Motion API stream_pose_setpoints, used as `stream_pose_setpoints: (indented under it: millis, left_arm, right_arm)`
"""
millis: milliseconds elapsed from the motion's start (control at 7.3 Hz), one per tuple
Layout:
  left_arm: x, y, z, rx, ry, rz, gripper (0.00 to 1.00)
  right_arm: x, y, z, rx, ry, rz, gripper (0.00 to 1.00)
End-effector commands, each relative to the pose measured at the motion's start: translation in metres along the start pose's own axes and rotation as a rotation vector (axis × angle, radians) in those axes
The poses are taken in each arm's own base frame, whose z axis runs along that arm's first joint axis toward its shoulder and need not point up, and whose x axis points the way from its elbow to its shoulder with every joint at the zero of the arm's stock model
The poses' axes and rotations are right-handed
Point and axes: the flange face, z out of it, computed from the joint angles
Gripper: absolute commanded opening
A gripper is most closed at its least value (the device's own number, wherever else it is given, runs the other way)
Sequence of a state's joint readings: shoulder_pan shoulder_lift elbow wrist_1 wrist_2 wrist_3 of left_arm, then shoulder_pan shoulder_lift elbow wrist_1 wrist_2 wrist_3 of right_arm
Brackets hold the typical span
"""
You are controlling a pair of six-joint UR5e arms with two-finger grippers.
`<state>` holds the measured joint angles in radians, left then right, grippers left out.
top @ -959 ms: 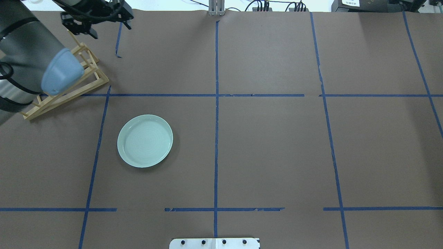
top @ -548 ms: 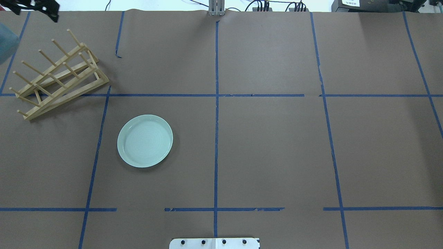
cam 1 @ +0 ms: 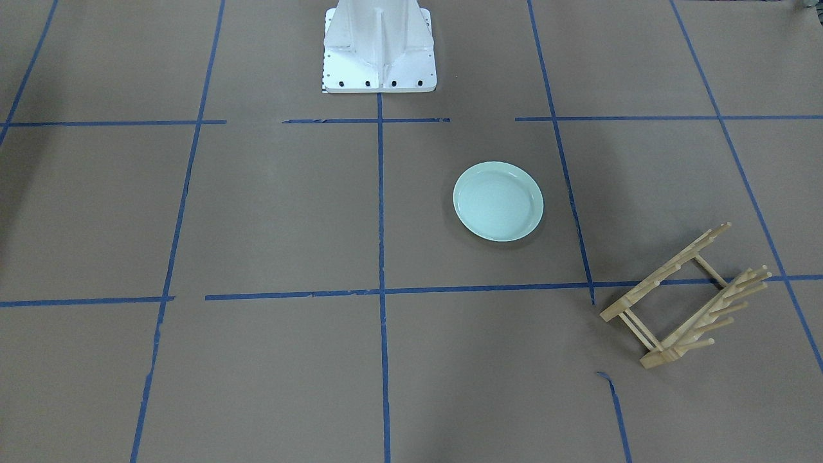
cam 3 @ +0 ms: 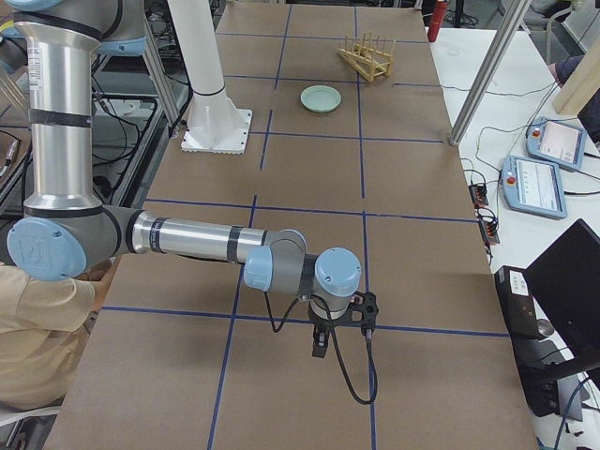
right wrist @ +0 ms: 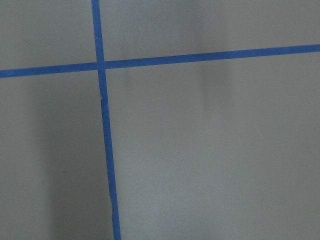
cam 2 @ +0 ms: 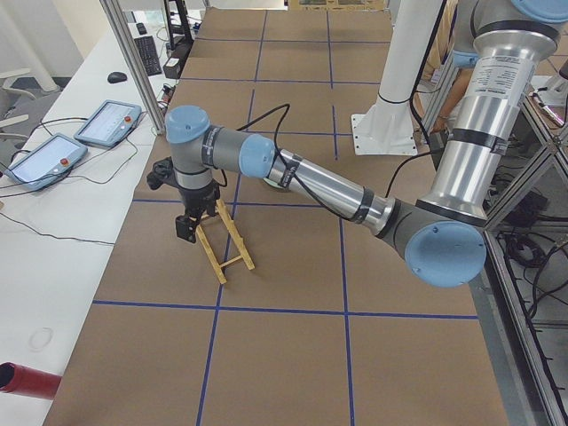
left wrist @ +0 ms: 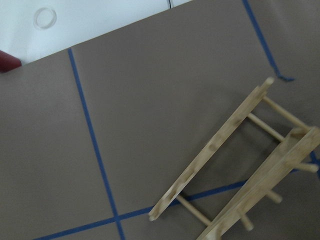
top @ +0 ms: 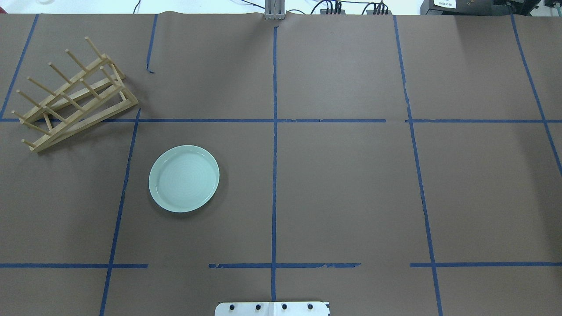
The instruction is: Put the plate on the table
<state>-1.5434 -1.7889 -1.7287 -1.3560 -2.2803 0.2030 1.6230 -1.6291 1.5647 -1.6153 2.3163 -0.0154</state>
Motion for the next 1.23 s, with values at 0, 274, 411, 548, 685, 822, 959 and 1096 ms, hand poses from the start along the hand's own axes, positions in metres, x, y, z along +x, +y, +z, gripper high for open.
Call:
stream_pose_setpoints:
  millis: [0, 274, 411, 548, 685, 822, 959, 1096]
  left_arm:
    - [-0.028, 0.041, 0.026, -0.008, 0.043, -0.012, 1.0]
    - [-0.029, 0.035, 0.027, 0.032, 0.041, 0.028, 1.0]
    - [-0.033, 0.044, 0.033, 0.017, 0.046, 0.018, 1.0]
    - [-0.037, 0.047, 0.04, -0.001, 0.05, 0.006, 1.0]
    - [-0.048, 0.052, 0.054, -0.029, 0.06, -0.021, 1.0]
    - [-0.047, 0.051, 0.053, -0.026, 0.061, -0.019, 1.0]
    - [-0.047, 0.051, 0.053, -0.028, 0.059, -0.02, 1.0]
    - [-0.048, 0.052, 0.054, -0.031, 0.06, -0.026, 1.0]
  right_arm:
    - [0.0, 0.0, 0.0, 0.0, 0.0, 0.0, 1.0]
    - [0.001, 0.001, 0.001, -0.001, 0.0, 0.001, 1.0]
    - [0.001, 0.001, 0.001, -0.001, 0.0, 0.001, 1.0]
    - [0.0, 0.0, 0.0, 0.0, 0.0, 0.0, 1.0]
    - [0.0, 0.0, 0.0, 0.0, 0.0, 0.0, 1.0]
    - [0.0, 0.0, 0.0, 0.0, 0.0, 0.0, 1.0]
    - [0.0, 0.0, 0.0, 0.0, 0.0, 0.0, 1.0]
    - [0.0, 0.0, 0.0, 0.0, 0.0, 0.0, 1.0]
